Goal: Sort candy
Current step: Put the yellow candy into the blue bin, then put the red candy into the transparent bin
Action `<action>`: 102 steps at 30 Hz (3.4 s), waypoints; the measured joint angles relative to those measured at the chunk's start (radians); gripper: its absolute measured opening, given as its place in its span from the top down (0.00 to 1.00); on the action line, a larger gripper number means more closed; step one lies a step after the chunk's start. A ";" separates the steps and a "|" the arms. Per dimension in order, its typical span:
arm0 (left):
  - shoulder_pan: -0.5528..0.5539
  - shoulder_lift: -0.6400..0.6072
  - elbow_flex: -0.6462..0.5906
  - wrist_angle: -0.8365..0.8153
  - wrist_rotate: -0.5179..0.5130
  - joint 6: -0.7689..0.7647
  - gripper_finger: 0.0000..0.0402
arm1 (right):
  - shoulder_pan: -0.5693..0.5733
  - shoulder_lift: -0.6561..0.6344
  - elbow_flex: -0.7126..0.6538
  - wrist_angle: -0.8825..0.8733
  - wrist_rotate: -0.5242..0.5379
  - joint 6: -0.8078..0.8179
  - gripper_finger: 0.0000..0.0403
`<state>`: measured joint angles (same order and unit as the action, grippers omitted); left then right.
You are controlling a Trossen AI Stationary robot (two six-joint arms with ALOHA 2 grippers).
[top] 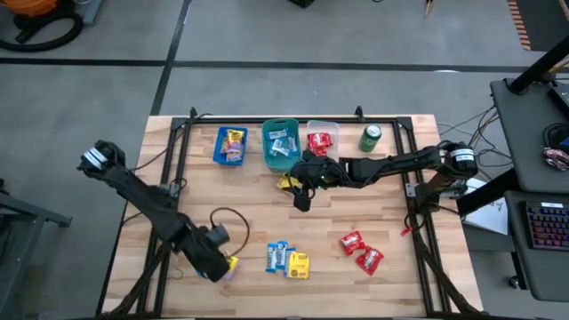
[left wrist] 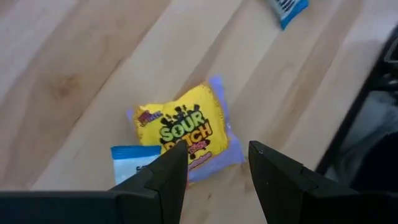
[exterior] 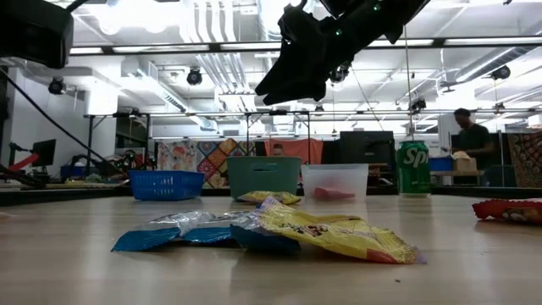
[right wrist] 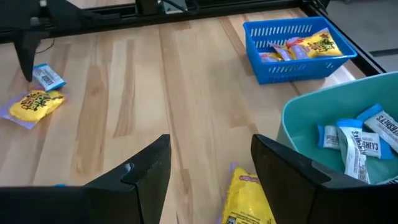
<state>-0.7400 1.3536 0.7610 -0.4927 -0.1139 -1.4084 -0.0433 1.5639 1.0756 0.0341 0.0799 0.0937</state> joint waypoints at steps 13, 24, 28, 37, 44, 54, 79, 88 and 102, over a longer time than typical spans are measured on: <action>-0.045 0.254 0.207 -0.171 -0.065 0.263 0.62 | 0.000 0.000 0.000 0.000 -0.001 -0.016 0.47; -0.046 0.282 0.143 -0.103 -0.139 0.262 0.65 | 0.009 0.001 0.000 -0.019 -0.005 -0.018 0.47; -0.046 0.282 0.095 -0.018 -0.140 0.255 0.70 | 0.009 0.001 0.000 -0.033 -0.005 -0.016 0.47; -0.047 0.278 0.048 0.052 -0.149 0.265 0.89 | 0.025 0.001 0.000 -0.036 -0.005 -0.017 0.47; -0.047 0.269 0.046 0.049 -0.148 0.280 0.98 | 0.026 0.001 0.000 -0.037 -0.005 -0.017 0.47; -0.032 0.103 0.041 0.015 -0.269 0.378 1.00 | 0.029 -0.031 0.000 -0.130 -0.009 -0.016 0.47; 1.126 -0.163 0.002 -0.049 -0.502 1.152 1.00 | 0.129 -0.113 0.000 -0.306 -0.028 0.021 0.47; 1.286 -0.070 0.005 0.064 -0.264 1.313 1.00 | 0.132 -0.101 0.000 -0.308 -0.027 0.065 0.47; 1.287 -0.057 0.007 0.064 -0.264 1.323 0.83 | 0.135 -0.094 -0.002 -0.309 -0.028 0.081 0.47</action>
<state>0.5465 1.2965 0.7677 -0.4282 -0.3775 -0.0853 0.0919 1.4700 1.0740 -0.2749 0.0521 0.1743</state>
